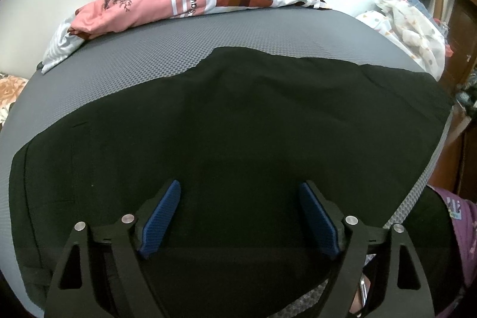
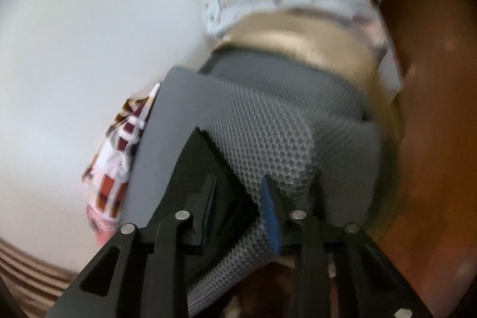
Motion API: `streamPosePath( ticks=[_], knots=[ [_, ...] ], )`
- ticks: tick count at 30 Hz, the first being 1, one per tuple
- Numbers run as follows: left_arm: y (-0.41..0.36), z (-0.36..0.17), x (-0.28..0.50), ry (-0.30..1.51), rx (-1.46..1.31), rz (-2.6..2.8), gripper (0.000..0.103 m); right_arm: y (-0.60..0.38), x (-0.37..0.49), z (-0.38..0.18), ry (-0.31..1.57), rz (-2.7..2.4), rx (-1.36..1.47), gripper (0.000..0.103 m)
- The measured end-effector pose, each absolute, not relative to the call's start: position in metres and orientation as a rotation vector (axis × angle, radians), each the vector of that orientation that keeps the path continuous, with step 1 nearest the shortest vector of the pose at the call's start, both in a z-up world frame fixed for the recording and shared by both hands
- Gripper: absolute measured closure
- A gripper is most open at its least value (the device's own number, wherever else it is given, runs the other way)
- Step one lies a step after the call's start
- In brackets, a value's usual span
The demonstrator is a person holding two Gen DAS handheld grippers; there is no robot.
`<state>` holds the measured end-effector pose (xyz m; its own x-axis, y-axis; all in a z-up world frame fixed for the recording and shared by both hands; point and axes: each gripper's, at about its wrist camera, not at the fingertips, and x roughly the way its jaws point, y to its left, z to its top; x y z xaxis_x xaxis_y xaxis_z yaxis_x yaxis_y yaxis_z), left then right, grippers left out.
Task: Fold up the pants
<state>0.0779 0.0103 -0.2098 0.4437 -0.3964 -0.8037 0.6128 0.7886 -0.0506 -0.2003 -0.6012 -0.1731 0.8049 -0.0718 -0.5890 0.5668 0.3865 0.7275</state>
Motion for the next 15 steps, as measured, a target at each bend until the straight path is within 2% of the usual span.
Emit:
streamPosePath(
  ticks=[2,4,6,9,13,15],
  knots=[
    [0.010,-0.210,0.078,0.915,0.262,-0.635,0.019,-0.576,-0.192,-0.153,0.477,-0.262,1.116,0.073],
    [0.010,-0.210,0.078,0.916,0.264,-0.635,0.017,-0.537,-0.169,-0.159,0.493,0.046,1.248,0.072],
    [0.009,-0.210,0.078,0.916,0.265,-0.636,0.017,-0.488,-0.142,-0.176,0.605,0.223,1.337,0.067],
    [0.009,-0.209,0.077,0.915,0.264,-0.641,0.016,-0.422,-0.112,-0.213,0.757,0.355,1.452,0.067],
    [0.008,-0.210,0.076,0.913,0.265,-0.650,0.014,-0.381,-0.092,-0.244,0.923,0.367,1.468,0.067],
    [0.007,-0.210,0.076,0.913,0.266,-0.652,0.013,-0.377,-0.088,-0.249,0.923,0.364,1.495,0.067]
  ],
)
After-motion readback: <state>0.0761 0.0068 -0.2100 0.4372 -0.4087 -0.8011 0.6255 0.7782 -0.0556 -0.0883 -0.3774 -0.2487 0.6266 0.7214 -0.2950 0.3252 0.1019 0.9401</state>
